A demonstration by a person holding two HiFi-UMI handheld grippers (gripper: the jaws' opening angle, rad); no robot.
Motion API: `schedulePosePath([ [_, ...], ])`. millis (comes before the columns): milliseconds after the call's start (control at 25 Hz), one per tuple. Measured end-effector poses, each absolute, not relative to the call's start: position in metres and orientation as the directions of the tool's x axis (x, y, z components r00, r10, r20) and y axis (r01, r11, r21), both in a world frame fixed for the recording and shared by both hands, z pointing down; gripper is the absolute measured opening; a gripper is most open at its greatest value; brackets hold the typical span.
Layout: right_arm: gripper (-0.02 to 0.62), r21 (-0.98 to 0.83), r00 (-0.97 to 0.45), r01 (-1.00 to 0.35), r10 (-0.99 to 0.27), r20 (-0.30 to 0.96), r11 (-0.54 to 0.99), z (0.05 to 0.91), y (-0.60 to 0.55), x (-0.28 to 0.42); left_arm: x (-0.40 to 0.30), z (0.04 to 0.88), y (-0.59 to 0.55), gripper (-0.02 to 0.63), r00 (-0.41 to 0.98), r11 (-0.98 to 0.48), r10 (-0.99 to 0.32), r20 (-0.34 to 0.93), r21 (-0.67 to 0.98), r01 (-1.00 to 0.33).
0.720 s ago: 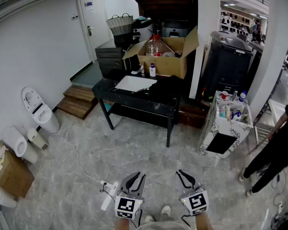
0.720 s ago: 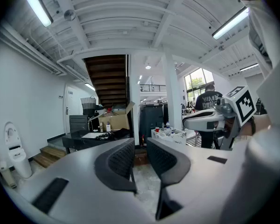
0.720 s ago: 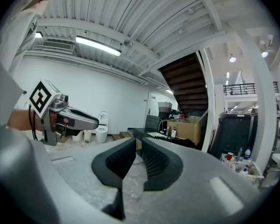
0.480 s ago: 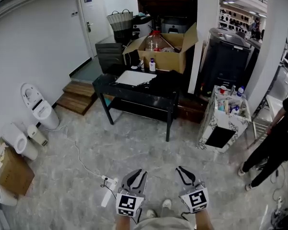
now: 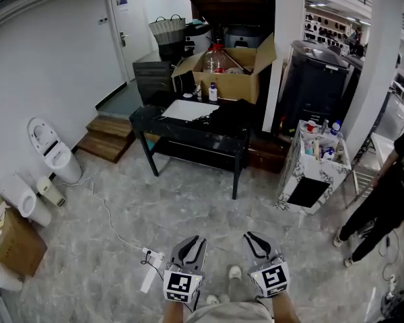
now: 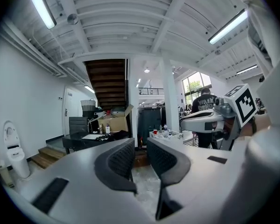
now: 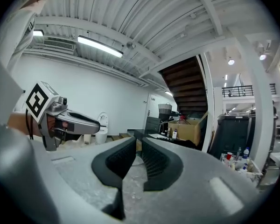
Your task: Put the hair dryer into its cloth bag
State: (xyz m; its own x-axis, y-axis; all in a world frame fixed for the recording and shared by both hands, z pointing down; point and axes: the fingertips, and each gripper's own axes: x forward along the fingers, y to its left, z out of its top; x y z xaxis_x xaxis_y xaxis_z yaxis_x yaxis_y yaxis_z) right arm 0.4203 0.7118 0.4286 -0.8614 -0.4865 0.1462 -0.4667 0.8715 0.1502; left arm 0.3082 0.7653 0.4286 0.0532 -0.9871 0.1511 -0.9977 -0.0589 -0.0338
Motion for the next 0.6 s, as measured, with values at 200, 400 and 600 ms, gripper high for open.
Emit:
schedulePosePath([
  [200, 0.026, 0.184, -0.890, -0.424, -0.446, 0.097, 0.887, 0.424, 0.679, 0.397, 0.294, 0.433, 0.733, 0.077, 0.031, -0.039, -0.987, 0.158, -0.048, -0.998],
  [400, 0.026, 0.166, -0.902, -0.399, -0.419, 0.106, 0.902, 0.427, 0.628, 0.381, 0.284, 0.434, 0.683, 0.077, 0.014, -0.023, -0.986, 0.166, -0.053, -0.998],
  [600, 0.026, 0.129, -0.909, -0.386, -0.401, 0.113, 0.913, 0.425, 0.567, 0.365, 0.270, 0.427, 0.623, 0.077, -0.011, 0.001, -0.987, 0.159, -0.061, -0.998],
])
